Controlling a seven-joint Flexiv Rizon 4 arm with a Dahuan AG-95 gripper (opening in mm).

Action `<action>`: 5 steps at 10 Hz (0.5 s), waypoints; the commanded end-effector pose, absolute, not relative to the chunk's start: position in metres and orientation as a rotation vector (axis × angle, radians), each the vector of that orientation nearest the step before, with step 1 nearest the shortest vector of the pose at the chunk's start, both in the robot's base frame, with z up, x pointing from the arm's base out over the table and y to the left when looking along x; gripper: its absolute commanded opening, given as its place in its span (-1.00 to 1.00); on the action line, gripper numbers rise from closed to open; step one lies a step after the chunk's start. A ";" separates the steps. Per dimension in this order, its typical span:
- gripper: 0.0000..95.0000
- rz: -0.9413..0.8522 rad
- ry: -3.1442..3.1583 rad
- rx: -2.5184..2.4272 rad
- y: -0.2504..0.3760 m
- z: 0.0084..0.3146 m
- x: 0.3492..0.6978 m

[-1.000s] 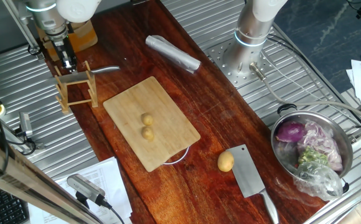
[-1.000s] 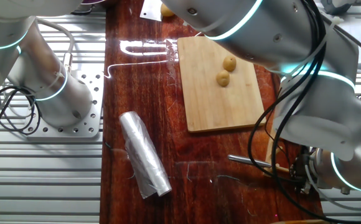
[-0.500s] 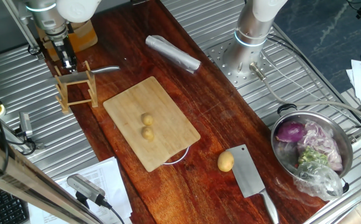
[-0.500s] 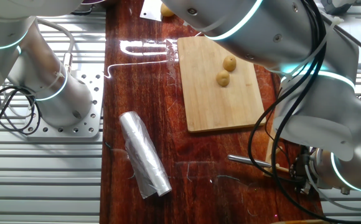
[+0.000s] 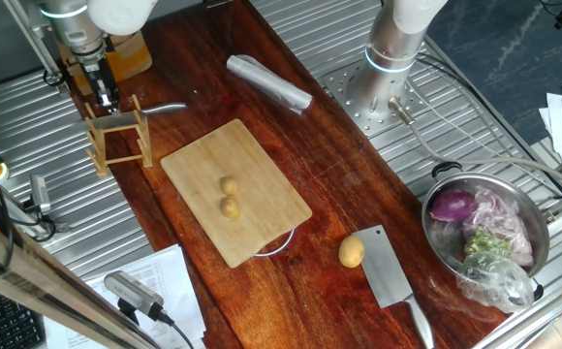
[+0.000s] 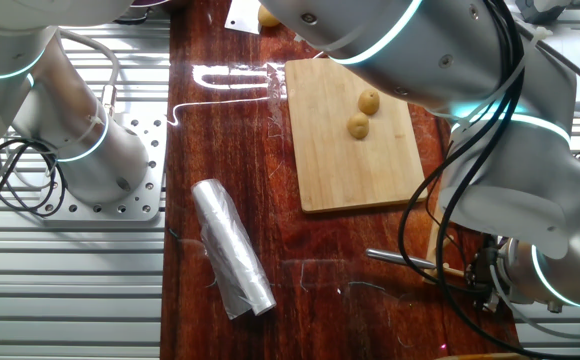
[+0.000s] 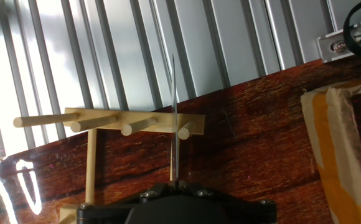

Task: Chop the potatoes

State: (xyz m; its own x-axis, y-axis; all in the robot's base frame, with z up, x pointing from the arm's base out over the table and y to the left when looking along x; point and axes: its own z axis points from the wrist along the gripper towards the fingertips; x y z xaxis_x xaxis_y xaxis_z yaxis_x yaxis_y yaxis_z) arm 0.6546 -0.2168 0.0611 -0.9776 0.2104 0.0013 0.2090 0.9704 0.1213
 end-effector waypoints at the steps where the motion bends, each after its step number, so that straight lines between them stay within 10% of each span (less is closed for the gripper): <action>1: -1.00 0.189 3.108 0.330 -0.217 0.061 0.655; 3: -1.00 0.191 3.079 0.280 -0.216 0.057 0.657; 4: 0.20 0.191 3.079 0.280 -0.216 0.057 0.657; 5: 0.20 0.192 3.078 0.280 -0.216 0.057 0.657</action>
